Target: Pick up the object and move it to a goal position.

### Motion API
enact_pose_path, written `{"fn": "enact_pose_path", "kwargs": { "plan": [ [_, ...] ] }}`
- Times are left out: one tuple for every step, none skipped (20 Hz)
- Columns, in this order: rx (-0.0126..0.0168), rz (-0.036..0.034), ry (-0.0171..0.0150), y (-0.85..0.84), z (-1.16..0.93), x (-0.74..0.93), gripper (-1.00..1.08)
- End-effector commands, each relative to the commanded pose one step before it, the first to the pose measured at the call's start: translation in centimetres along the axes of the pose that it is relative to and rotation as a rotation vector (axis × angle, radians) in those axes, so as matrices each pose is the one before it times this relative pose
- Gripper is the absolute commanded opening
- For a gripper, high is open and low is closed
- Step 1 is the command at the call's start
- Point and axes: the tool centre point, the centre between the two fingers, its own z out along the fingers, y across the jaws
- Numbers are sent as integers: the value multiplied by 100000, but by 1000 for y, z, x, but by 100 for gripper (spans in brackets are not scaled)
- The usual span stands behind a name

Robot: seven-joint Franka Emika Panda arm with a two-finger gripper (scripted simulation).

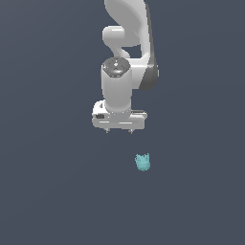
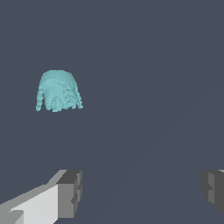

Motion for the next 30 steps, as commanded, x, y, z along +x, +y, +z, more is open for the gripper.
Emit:
{"fn": "enact_pose_path", "kwargs": {
  "plan": [
    [0, 0, 0, 1, 0, 0, 100],
    [3, -101, -63, -64, 27, -14, 100],
    [14, -284, -183, -179, 78, -41, 100],
    [22, -478, -309, -301, 132, -69, 100],
    [30, -660, -428, -416, 181, -99, 100],
    [37, -843, -551, -530, 231, -131, 100],
    [42, -1009, -667, -633, 275, -166, 100],
    [37, -918, -617, -574, 249, -163, 100],
    [29, -724, -498, -451, 194, -142, 100],
    [23, -527, -375, -328, 140, -119, 100],
    [17, -335, -253, -207, 87, -92, 100],
    [11, -137, -120, -84, 32, -60, 100],
    [0, 0, 0, 2, -6, -10, 100],
    [-4, 163, 107, 100, -39, 35, 100],
    [-13, 75, 93, 44, -11, 71, 100],
    [-17, -3, 67, -6, 18, 96, 100],
    [-25, -74, 58, -53, 39, 123, 100],
    [-32, -142, 50, -98, 62, 153, 100],
    [-37, -185, 51, -128, 82, 186, 100],
    [-45, -213, 70, -148, 94, 220, 100],
    [-50, -213, 96, -151, 103, 256, 100],
    [-54, -214, 116, -154, 117, 291, 100],
    [-59, -234, 134, -171, 130, 322, 100],
    [-65, -273, 146, -199, 147, 350, 100],
    [-67, -303, 152, -223, 169, 379, 100],
    [-71, -332, 166, -247, 188, 407, 100],
    [-72, -346, 179, -261, 209, 437, 100],
    [-75, -376, 198, -286, 228, 463, 100],
    [-75, -395, 208, -305, 253, 488, 100],
    [-75, -422, 224, -329, 276, 512, 100]
  ]
}}
